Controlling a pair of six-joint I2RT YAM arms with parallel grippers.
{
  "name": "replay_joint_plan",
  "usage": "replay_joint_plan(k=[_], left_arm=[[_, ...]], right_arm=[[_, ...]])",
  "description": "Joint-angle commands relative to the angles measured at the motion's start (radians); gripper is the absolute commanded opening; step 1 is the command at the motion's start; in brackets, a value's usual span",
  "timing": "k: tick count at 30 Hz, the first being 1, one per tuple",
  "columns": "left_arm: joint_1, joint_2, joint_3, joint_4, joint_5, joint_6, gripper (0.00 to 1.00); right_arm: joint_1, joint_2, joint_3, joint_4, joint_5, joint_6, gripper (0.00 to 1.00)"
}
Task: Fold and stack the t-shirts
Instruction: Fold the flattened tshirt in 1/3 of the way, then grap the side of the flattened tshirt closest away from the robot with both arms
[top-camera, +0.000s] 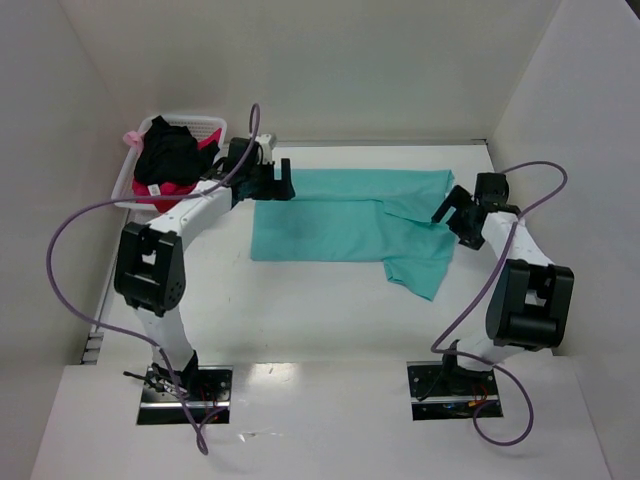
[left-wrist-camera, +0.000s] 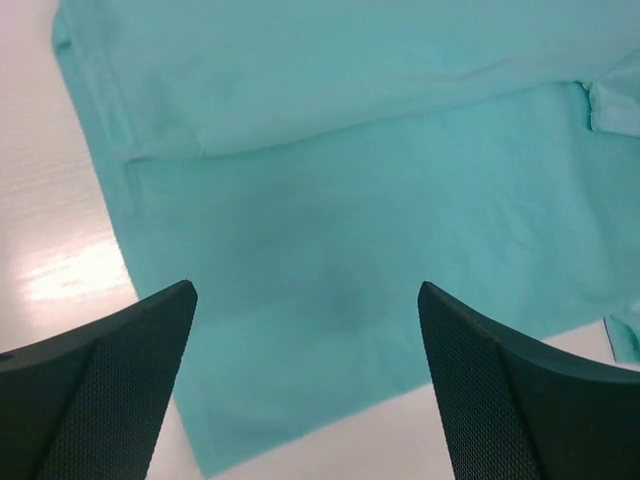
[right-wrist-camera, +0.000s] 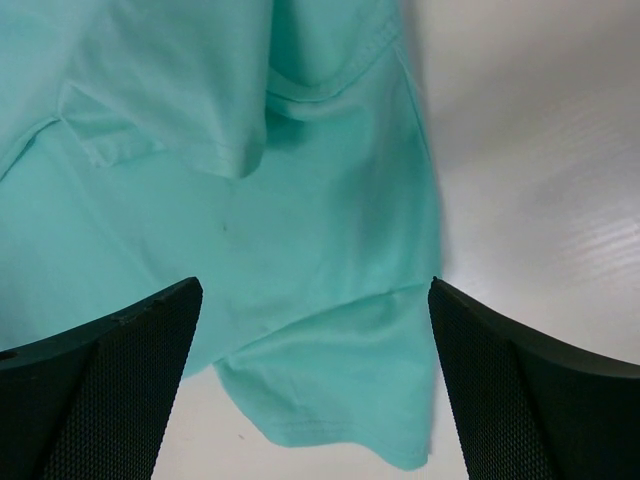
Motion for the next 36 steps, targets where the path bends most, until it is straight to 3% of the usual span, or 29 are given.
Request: replay_joint_plan(k=[1,7,11,18,23,36], left_arm=[[-0.003,-0.118,-0.081,-0.001,-0.035,-0.030,0.99],[-0.003,-0.241,-0.193,-0.019,-0.073,-0.077,0.99],[-0.003,-0.293,-0.254,-0.019,-0.082,-0.099,0.99],[-0.003,-0.345,-0.313,-0.010,-0.070,-0.129,0.99],[-0.003,-0.374,-0.323,-0.010,-0.059,-0.130,0.99],[-0.003,-0.395,-0.372,0.001,-0.078,-0.130,0.99]], right_arm=[[0.008,-0.058,-0.016,-0.080,0.075,0.044,1.00],[0.008,-0.164,-0.120,-0.105,-0.029,0.164,1.00],[0.067,-0.251,-0.165,-0.138,0.026,0.227,1.00],[0.098,-0.368,-0.255,-0.094,-0.024,0.394,1.00],[0.152,-0.449,-0.267,-0.144,0.098,0.417,1.00],[0.218,-0.572,-0.410,-0.233,0.186,0.592,0.98]])
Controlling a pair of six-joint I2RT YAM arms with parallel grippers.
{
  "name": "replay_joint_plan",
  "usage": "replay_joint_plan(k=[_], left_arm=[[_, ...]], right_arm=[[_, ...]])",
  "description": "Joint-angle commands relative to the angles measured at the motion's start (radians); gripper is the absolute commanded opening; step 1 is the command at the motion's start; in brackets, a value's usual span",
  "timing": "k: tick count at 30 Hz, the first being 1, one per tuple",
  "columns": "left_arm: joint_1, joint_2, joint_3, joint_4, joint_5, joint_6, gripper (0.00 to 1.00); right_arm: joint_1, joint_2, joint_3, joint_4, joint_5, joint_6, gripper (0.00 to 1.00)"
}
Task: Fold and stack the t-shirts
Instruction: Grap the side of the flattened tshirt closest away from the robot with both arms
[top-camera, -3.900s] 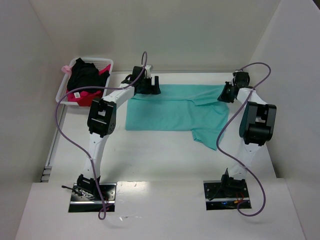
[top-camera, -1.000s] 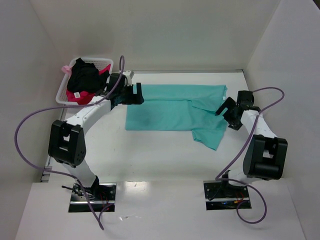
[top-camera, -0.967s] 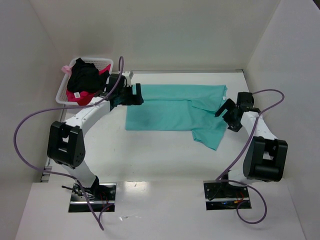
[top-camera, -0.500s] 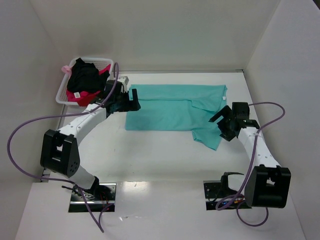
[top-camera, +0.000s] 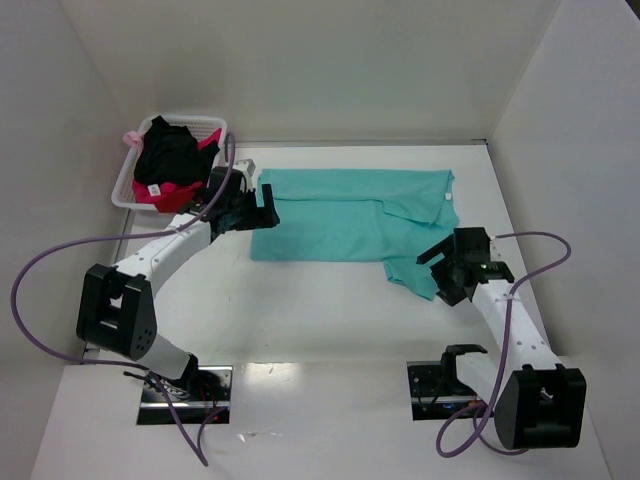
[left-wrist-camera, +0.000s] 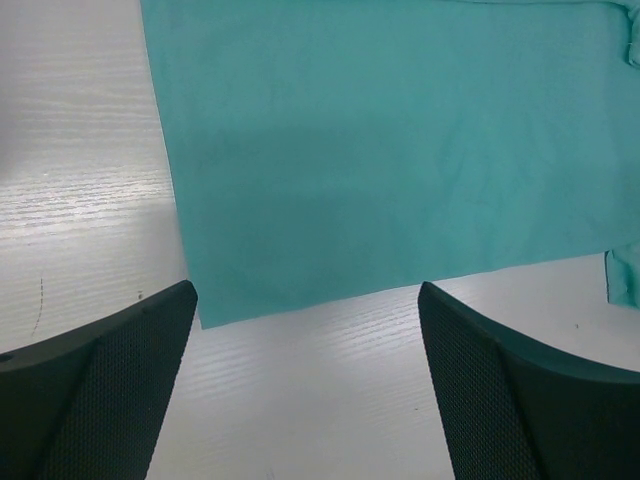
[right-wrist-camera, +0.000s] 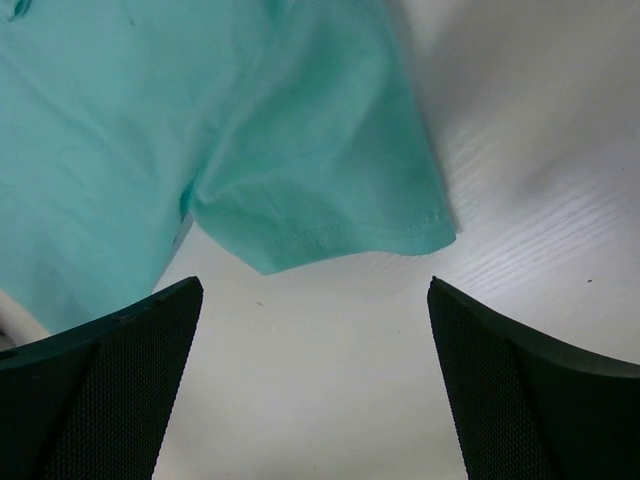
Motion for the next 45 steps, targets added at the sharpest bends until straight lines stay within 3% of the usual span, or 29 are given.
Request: replay_joint_plan(k=[1,18,26,34,45], left_arm=[[-0.002,-0.045,0.000,0.022,-0.003,-0.001,0.99],[-0.002,0.006,0.009,0.059,0.024,0.027,0.99],[0.007,0.015,0.009,0.059,0.033,0.027,0.99],[0.016,0.024,0.018,0.059,0.033,0.027,0.99],[0.034,0.033,0.018,0.059,0.033,0.027,0.99]], right_arm=[[0.032,-0.021,0.008,-0.035,0.080,0.068,0.98],[0.032,0.004,-0.075,-0.054,0.162,0.212,0.95],[0.032,0.024,-0.097,-0.014,0.153,0.214,0.89],[0.032,0.151,-0.069,0.025,0.142,0.172,0.72],[0.032,0.180,-0.058,0.059,0.160,0.163,0.46]])
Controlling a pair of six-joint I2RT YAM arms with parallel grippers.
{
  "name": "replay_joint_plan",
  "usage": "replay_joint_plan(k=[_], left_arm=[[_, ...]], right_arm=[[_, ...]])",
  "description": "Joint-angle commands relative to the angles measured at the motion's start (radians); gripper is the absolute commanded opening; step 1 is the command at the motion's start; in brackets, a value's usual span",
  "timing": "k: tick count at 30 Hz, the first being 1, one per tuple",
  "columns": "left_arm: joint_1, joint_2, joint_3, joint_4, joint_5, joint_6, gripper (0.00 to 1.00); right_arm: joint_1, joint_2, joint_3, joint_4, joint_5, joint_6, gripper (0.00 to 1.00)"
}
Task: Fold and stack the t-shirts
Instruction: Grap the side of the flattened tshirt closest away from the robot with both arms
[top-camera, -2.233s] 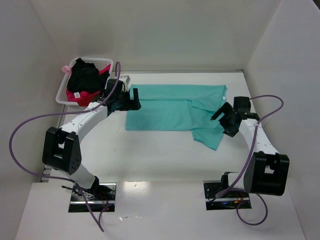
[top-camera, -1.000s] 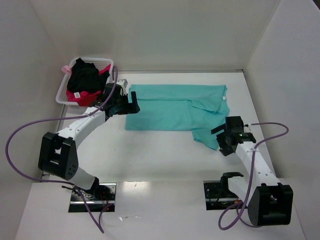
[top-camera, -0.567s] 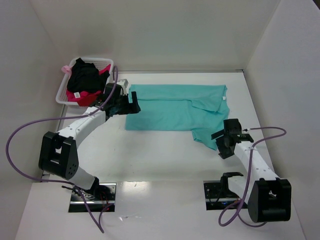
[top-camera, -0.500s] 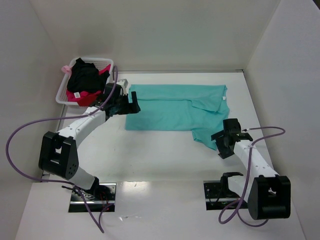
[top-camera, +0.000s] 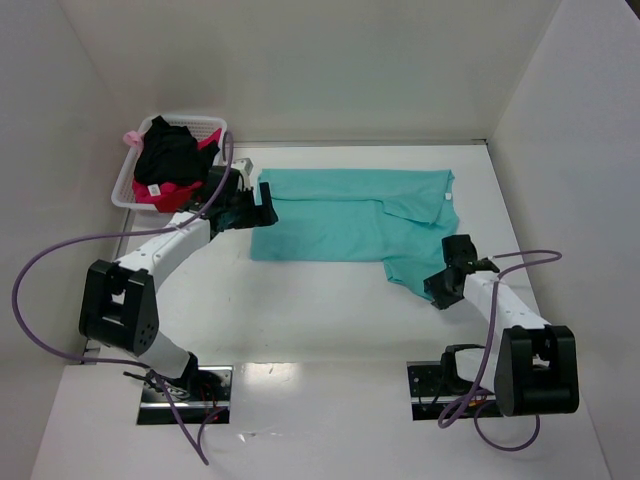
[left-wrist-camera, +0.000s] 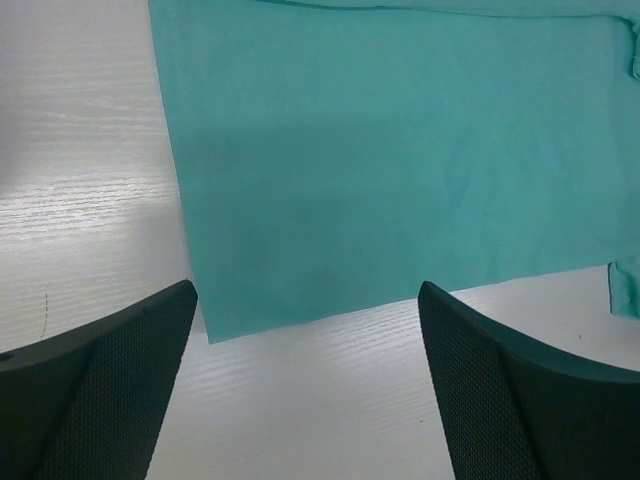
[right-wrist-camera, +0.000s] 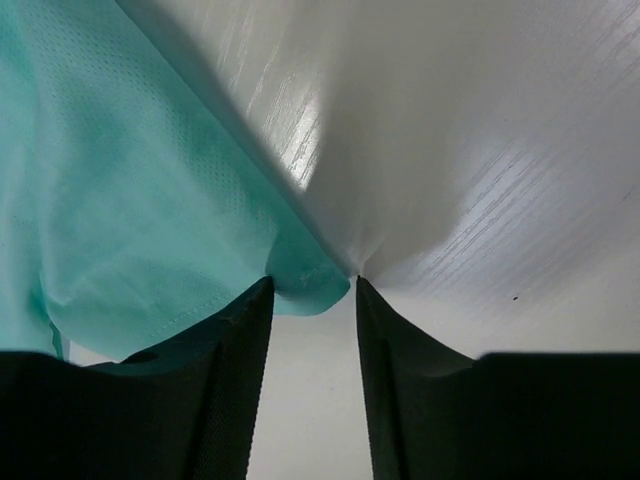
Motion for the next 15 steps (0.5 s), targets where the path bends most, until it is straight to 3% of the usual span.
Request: replay_joint_plan(k=[1,2,9,15], left_arm=[[0.011,0.010,0.019,0.027,0.013,0.021,0.99],[0.011,0.010,0.019,0.027,0.013,0.021,0.99],[0.011,0.019,0.029,0.027,0.013,0.021,0.99],[0.011,0.039,0.029,0.016,0.022,0.021,0.99]], right_arm=[[0.008,0.007,0.032,0.033,0.039,0.005,0.44],[0.008,0.007,0.032,0.033,0.039,0.005,0.38],[0.008,0.035,0.050,0.033,0.048,0.005,0.26],[0.008,0.044,0.051,0.033,0.048,0.015,0.08]])
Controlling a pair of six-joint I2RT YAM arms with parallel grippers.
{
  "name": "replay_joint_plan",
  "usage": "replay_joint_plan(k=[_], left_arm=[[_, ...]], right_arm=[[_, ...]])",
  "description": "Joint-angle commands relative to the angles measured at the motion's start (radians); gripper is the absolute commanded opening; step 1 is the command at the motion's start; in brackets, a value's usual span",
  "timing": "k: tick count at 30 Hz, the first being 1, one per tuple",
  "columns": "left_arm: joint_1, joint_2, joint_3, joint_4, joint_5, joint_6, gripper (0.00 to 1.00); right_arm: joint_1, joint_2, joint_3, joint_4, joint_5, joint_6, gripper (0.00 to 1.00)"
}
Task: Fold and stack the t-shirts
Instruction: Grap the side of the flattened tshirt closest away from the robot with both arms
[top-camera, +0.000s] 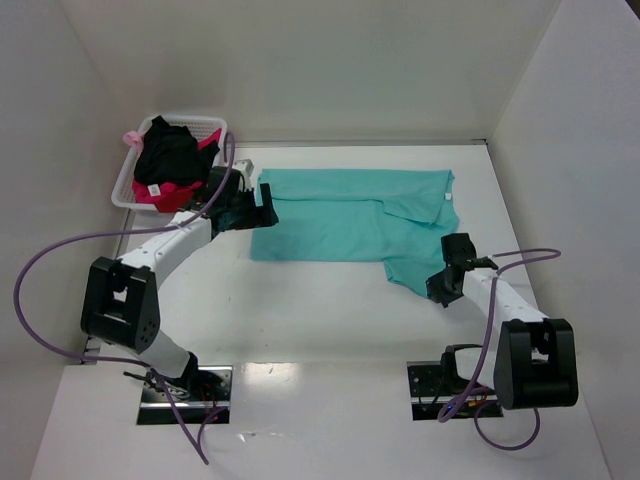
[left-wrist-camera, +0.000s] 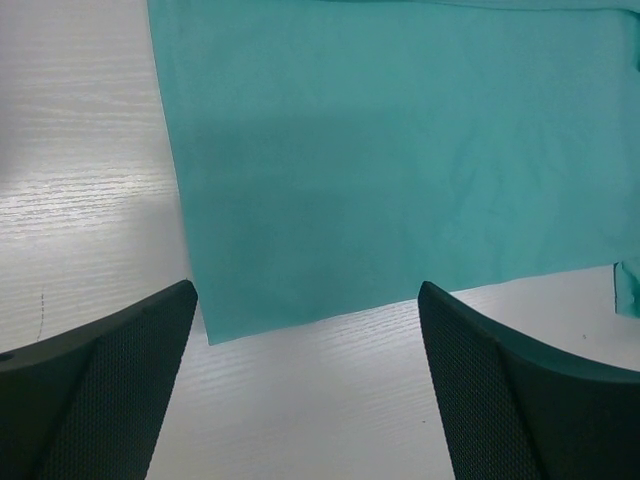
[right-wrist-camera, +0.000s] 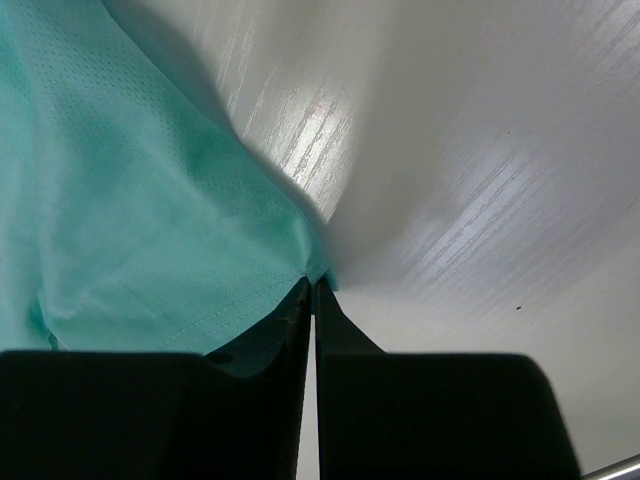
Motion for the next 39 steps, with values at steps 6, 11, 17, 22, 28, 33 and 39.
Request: replay_joint_plan(k=[6,11,17,22,28,33,39], left_arm=[[0.016,0.033,0.009,-0.017,0.009,-0.045,0.99],[0.016,0.051,-0.022,-0.017,-0.006,-0.129,0.99],[0.016,0.115,-0.040,-0.037,-0.025,-0.152,0.97],[0.016,0.135,-0.040,-0.037,-0.025,-0.161,0.94],[0.016,0.155,-0.040,-0.055,-0.048,-0.161,0.91],[0.016,0.165,-0.040,-0.066,-0.057,-0.171,0.87],[0.016,0.175,-0.040,-0.075,-0.045,-0.171,0.82]], right_arm=[[0.008,-0.046,0.064,0.022,0.034,0.012,0.02],[0.008,-0.078,0.095,0.012,0.034,0.012,0.02],[0.008,-0.099,0.125,0.012,0.034,0.001,0.02],[0.008,-0.099,0.156,0.012,0.034,-0.022,0.02],[0.008,-0.099,0.174,0.022,0.034,-0.022,0.02],[0.008,-0.090,0.184,0.031,0.034,-0.022,0.02],[0.008,-0.090,0.193,0.040,0.034,-0.022,0.02]])
